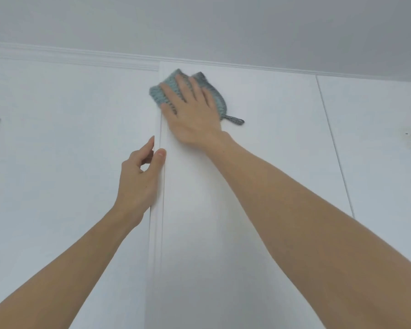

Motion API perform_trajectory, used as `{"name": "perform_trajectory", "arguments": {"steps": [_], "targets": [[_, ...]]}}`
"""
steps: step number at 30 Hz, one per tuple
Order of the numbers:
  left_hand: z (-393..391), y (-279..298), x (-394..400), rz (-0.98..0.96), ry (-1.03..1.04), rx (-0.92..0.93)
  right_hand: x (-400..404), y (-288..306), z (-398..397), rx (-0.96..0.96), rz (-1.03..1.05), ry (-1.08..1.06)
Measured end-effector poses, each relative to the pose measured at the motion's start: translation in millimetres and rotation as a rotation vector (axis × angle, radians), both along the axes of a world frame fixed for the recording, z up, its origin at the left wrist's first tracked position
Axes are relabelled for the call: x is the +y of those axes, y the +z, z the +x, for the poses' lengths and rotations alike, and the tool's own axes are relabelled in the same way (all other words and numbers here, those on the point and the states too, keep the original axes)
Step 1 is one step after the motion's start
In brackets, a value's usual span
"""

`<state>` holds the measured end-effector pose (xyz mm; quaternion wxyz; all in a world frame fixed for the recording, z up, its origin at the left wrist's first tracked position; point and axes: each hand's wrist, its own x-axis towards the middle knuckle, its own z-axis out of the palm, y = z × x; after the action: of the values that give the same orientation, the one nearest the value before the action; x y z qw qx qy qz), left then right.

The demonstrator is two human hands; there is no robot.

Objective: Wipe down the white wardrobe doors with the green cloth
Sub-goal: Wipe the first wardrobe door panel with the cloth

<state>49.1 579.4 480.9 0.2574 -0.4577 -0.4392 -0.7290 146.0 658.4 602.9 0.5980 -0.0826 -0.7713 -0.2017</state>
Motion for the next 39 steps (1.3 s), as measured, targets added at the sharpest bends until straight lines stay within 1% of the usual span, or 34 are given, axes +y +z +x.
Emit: {"name": "perform_trajectory", "arguments": {"steps": [2,4,5,7,9,11,12,14,17,19,21,23,24,27,29,31,32,33,36,37,39], "targets": [[0,0,2,0.0,-0.006,-0.006,11,-4,9,-0.052,0.063,0.004],[0,-1,2,-0.005,-0.007,-0.005,46,8,30,0.019,0.031,-0.028],[0,-1,3,-0.01,-0.008,-0.004,67,15,44,0.106,-0.039,-0.063],[0,-1,2,-0.019,-0.017,-0.006,105,21,74,0.262,-0.278,-0.099],[0,0,1,-0.034,-0.033,-0.006,122,17,92,0.339,-0.507,-0.056],[-3,-1,-2,-0.04,-0.049,-0.01,106,9,85,0.365,-0.579,-0.032],[-2,0,-2,-0.045,-0.059,-0.008,91,3,73,0.363,-0.55,-0.023],[-2,0,-4,-0.049,-0.066,-0.009,52,-14,40,0.289,-0.368,-0.008],[3,-2,-9,-0.057,-0.093,0.003,4,-59,-1,0.053,-0.019,-0.001],[4,-4,-12,-0.065,-0.119,0.025,1,-76,-3,-0.081,0.115,0.012],[3,-6,-15,-0.077,-0.133,0.017,19,-69,15,-0.113,0.154,0.038],[-1,-7,-19,-0.112,-0.129,-0.014,50,-54,38,-0.003,0.081,0.01],[-1,-9,-22,-0.131,-0.133,-0.018,67,-48,52,0.089,-0.008,-0.01],[0,-20,-26,-0.166,-0.14,-0.014,106,-38,82,0.324,-0.384,-0.016],[-1,-27,-27,-0.173,-0.127,0.001,108,-36,84,0.418,-0.545,-0.038],[-5,-29,-27,-0.17,-0.13,0.004,85,-35,66,0.45,-0.585,-0.042],[-6,-29,-27,-0.163,-0.131,0.002,69,-38,52,0.426,-0.53,-0.048],[-7,-29,-27,-0.153,-0.131,0.002,51,-45,36,0.377,-0.424,-0.048],[-5,-32,-24,-0.123,-0.142,0.016,5,-83,-4,0.105,-0.057,-0.009],[-3,-34,-21,-0.114,-0.146,0.027,1,-94,-7,0.016,0.019,-0.01],[-3,-35,-18,-0.09,-0.153,0.023,11,-95,5,-0.091,0.105,0.0]]}}
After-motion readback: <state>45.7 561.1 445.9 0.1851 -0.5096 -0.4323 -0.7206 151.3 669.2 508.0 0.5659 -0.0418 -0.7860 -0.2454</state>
